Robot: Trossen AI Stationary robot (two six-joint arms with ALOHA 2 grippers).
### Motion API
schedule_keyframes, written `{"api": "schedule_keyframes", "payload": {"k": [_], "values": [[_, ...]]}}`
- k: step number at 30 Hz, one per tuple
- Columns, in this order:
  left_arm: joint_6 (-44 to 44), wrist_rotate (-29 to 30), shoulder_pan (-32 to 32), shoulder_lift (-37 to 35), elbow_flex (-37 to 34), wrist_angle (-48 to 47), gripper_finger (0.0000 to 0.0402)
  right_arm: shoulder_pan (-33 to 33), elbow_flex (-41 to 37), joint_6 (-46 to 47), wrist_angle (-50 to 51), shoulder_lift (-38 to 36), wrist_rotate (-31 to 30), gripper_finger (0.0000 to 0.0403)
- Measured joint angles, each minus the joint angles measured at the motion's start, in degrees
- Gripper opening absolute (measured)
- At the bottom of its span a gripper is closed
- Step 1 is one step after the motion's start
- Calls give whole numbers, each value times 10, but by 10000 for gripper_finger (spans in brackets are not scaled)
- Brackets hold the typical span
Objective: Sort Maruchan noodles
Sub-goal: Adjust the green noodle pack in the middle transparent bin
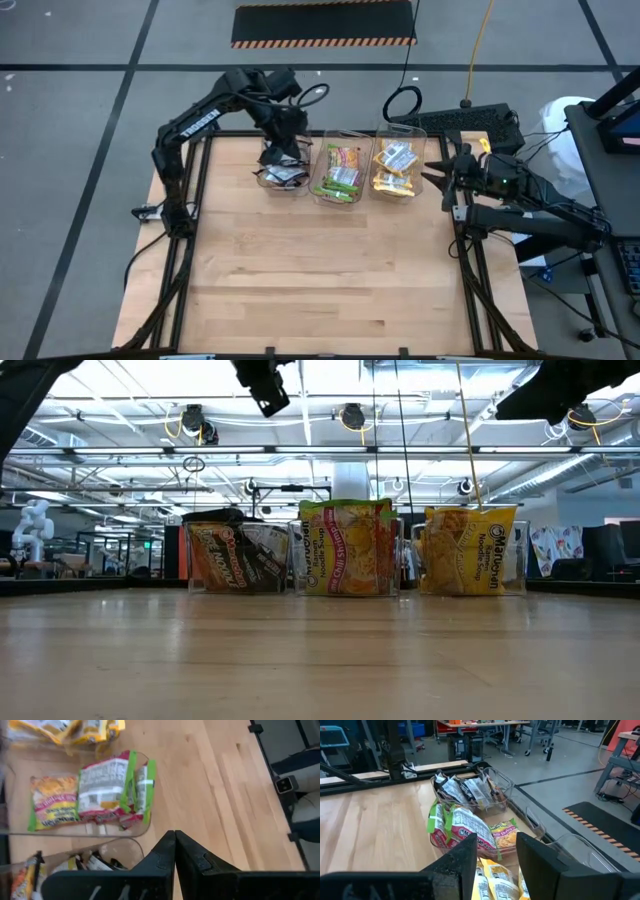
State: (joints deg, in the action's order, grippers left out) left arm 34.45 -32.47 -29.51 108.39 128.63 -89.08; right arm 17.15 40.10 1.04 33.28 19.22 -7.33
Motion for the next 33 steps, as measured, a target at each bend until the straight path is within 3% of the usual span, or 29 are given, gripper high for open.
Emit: {"api": "schedule_keyframes", "payload": {"k": [5,15,24,33], "values": [[4,20,-5,-20,-33,37,12,0,0,-1,0,0,0,132],[38,117,-20,-20,-63,130,12,0,0,-24,-1,1,-1,132],[-48,189,-33,-20,-63,274,12,0,0,-88,-27,1,-3,132],[-76,212,-30,-20,-63,279,12,0,0,-79,-27,1,-1,132]]}}
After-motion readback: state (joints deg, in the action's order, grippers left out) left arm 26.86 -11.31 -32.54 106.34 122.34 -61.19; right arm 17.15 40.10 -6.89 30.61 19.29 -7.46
